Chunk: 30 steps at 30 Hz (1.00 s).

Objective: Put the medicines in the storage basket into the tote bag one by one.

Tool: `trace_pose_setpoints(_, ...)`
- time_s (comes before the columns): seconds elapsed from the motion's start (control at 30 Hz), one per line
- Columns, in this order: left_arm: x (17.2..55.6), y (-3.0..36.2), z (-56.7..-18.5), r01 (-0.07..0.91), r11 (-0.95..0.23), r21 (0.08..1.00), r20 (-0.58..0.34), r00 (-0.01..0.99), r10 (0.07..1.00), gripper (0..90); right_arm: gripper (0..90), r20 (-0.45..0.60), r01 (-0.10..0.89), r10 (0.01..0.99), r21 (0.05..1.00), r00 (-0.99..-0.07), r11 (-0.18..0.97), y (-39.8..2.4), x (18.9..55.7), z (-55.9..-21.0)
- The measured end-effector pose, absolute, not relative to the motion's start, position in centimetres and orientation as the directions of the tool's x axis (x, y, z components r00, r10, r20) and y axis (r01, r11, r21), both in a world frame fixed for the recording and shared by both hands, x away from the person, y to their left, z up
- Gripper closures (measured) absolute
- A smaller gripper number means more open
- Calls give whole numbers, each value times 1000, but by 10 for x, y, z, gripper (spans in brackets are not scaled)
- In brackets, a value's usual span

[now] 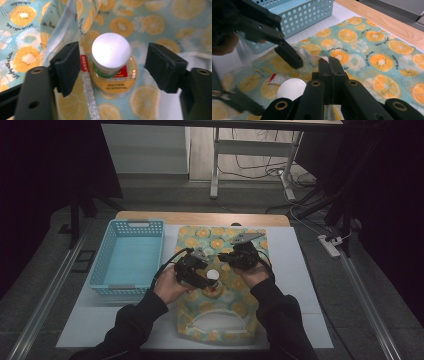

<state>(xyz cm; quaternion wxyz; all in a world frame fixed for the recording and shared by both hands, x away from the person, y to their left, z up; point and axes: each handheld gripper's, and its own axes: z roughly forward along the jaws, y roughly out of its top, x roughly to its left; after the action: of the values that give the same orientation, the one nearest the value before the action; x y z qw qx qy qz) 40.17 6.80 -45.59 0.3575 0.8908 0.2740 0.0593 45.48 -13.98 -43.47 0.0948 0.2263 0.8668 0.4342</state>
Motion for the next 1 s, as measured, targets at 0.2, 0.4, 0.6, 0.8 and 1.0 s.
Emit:
trace_pose_setpoints(0.2,390,79,-454,461,-553,695,-128,835,535,174,899,31,308,474,797,-880,520,-140,454,-435)
trace_pose_setpoints(0.4,379,85,-456,464,-547,696,-141,836,530,126,899,31,306,468,795,-883,524,-138,453,-435)
trace_pose_setpoints(0.6,372,91,-460,478,-520,708,-175,832,526,58,899,31,306,469,795,-883,523,-139,453,-435)
trace_pose_setpoints(0.8,361,91,-467,456,-536,710,-170,850,498,37,898,31,305,468,795,-883,524,-139,453,-435)
trace_pose_setpoints(1.0,351,87,-475,448,-556,700,-161,858,488,36,898,27,304,468,795,-883,526,-139,452,-435)
